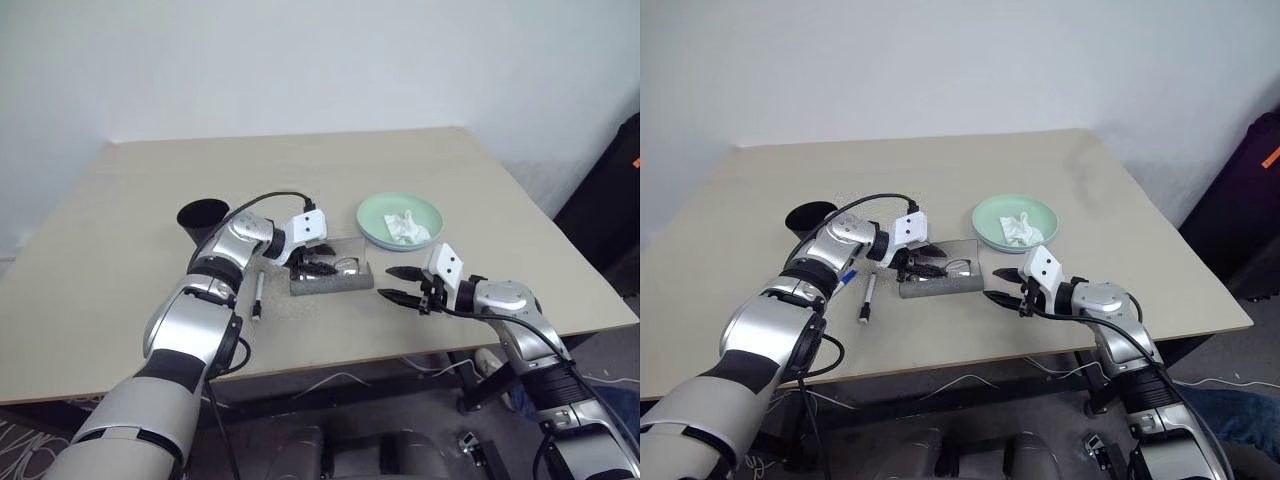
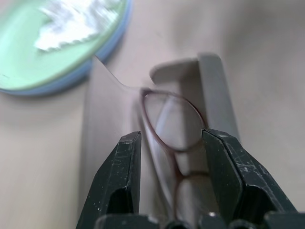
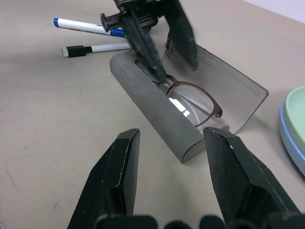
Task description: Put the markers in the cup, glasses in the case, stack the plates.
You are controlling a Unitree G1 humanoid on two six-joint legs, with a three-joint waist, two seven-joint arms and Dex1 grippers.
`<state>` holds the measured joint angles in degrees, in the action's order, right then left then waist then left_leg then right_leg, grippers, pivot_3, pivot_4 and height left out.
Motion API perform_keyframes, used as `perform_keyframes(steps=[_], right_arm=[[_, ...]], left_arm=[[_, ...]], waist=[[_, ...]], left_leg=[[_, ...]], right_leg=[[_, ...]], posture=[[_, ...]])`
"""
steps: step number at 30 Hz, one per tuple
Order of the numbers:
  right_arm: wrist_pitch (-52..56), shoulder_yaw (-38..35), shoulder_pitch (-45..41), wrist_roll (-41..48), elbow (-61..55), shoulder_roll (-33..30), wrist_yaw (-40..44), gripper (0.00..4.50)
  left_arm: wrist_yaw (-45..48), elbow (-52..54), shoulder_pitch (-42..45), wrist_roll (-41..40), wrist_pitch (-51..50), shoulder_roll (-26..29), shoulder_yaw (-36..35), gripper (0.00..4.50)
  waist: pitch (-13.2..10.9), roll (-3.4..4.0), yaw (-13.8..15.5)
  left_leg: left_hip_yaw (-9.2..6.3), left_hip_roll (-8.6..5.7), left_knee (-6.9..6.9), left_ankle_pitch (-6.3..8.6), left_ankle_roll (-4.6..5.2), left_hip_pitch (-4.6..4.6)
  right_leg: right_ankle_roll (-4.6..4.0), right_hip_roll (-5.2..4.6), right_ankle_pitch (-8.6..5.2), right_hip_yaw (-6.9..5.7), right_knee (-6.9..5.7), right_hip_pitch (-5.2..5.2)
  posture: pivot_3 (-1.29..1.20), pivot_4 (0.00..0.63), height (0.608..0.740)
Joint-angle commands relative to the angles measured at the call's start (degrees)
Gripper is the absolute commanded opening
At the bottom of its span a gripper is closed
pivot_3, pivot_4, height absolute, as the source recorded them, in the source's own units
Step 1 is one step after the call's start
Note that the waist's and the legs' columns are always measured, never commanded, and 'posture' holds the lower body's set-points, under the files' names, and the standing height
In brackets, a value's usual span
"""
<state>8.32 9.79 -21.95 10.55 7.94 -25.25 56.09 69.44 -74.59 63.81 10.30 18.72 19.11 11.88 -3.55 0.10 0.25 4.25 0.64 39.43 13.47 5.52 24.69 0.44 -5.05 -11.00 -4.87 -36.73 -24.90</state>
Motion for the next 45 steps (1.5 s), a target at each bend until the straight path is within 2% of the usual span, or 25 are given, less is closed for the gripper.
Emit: perform_keyframes(steps=[1,4,8,11,16,21,26,31,33,39,41,45], right_arm=[[-0.7,-0.4,-1.2,0.5,-1.3,0.4,-0.2,2.3],[-0.9,-0.3,-1.6,0.4,-1.0,0.6,-0.2,2.3],[-1.0,-0.3,-1.9,0.3,-0.9,0.8,-0.2,2.3],[-1.0,-0.4,-1.9,0.3,-1.0,0.7,-0.2,2.3],[-0.9,-0.7,-1.8,0.7,-2.0,0.6,-0.3,2.3],[-0.8,-0.9,-1.6,0.8,-2.7,0.5,-0.4,2.3],[-0.8,-1.2,-1.2,0.9,-3.0,0.5,-1.0,2.3],[-0.7,-1.4,-1.4,1.2,-2.8,0.4,-1.1,2.3],[-0.9,-1.5,-2.0,0.6,-1.4,0.7,-2.1,2.3],[-1.7,-1.3,-3.1,0.0,1.1,1.2,-2.9,2.3],[-2.1,-1.2,-3.6,-0.2,2.0,1.4,-3.0,2.3],[-2.8,-1.0,-4.8,-0.6,3.7,1.9,-3.3,2.3]], left_arm=[[-6.3,0.6,3.9,-1.2,1.0,-0.2,-2.9,2.04],[-13.8,0.0,4.5,2.0,0.1,0.2,-1.8,1.46],[-21.9,-0.7,4.4,5.9,0.4,0.5,0.3,0.05],[-25.7,-1.4,4.3,8.0,-0.6,0.5,1.5,0.02],[-27.1,-2.0,2.9,11.7,-0.4,0.2,4.3,0.02],[-24.1,-2.1,1.9,13.2,0.2,0.0,5.7,0.02],[-18.7,-2.1,1.6,10.1,-1.9,0.2,3.1,0.02],[-9.1,-1.0,0.9,6.2,-2.8,1.5,0.0,0.02],[-3.5,0.0,-0.2,3.6,-2.8,2.0,-1.8,0.02],[3.2,3.3,-4.5,1.1,-2.9,3.5,-2.8,0.02],[4.3,4.9,-6.7,0.7,-2.6,4.3,-2.6,0.02],[-0.4,8.3,-9.4,-0.5,-2.2,5.2,-3.8,0.02]], waist=[[0.0,0.0,0.0],[0.0,-0.01,0.0],[0.0,-0.01,0.0],[0.0,-0.01,0.0],[0.0,-0.01,0.0],[0.0,-0.02,0.0],[0.0,-0.01,0.0],[0.0,-0.01,0.0],[0.0,-0.01,0.0],[0.0,-0.01,0.0],[0.0,0.0,-0.1],[0.1,-0.01,0.0]], left_leg=[[0.0,0.0,0.0,0.0,0.0,0.0],[0.0,-0.01,0.02,-0.03,0.05,0.0],[0.05,-0.01,0.03,-0.03,0.05,-0.01],[0.06,-0.01,0.03,-0.02,0.03,-0.01],[0.1,-0.01,0.03,-0.01,0.02,-0.01],[0.13,0.0,0.03,-0.01,0.01,-0.01],[0.17,0.02,0.03,0.0,0.0,-0.01],[0.18,0.02,0.04,0.0,0.0,-0.01],[0.2,0.03,0.04,0.0,0.0,-0.01],[0.23,0.05,0.07,0.0,0.0,-0.01],[0.26,0.06,0.1,0.0,0.0,-0.01],[0.26,0.09,0.11,0.0,0.0,-0.03]], right_leg=[[0.01,0.0,0.01,0.0,0.0,-0.01],[0.04,0.02,0.03,0.02,-0.02,0.01],[0.07,0.06,0.05,0.06,-0.03,0.03],[0.08,0.07,0.05,0.07,-0.03,0.02],[0.08,0.06,0.06,0.08,-0.03,0.01],[0.06,0.06,0.07,0.12,-0.04,-0.03],[0.04,0.04,0.09,0.15,-0.03,-0.06],[0.01,0.03,0.11,0.15,-0.03,-0.09],[0.0,0.03,0.11,0.16,-0.03,-0.11],[-0.03,0.04,0.13,0.21,-0.04,-0.13],[-0.04,0.04,0.15,0.23,-0.05,-0.13],[-0.04,0.05,0.16,0.25,-0.05,-0.13]], posture=[[0.0,0.0,0.74],[0.0,0.0,0.74],[0.0,0.0,0.74],[0.0,0.0,0.74],[0.0,0.0,0.74],[0.0,0.0,0.74],[0.0,0.0,0.74],[0.0,0.0,0.74],[0.0,0.0,0.74],[0.0,0.0,0.74],[0.0,0.0,0.74],[0.0,0.0,0.74]])
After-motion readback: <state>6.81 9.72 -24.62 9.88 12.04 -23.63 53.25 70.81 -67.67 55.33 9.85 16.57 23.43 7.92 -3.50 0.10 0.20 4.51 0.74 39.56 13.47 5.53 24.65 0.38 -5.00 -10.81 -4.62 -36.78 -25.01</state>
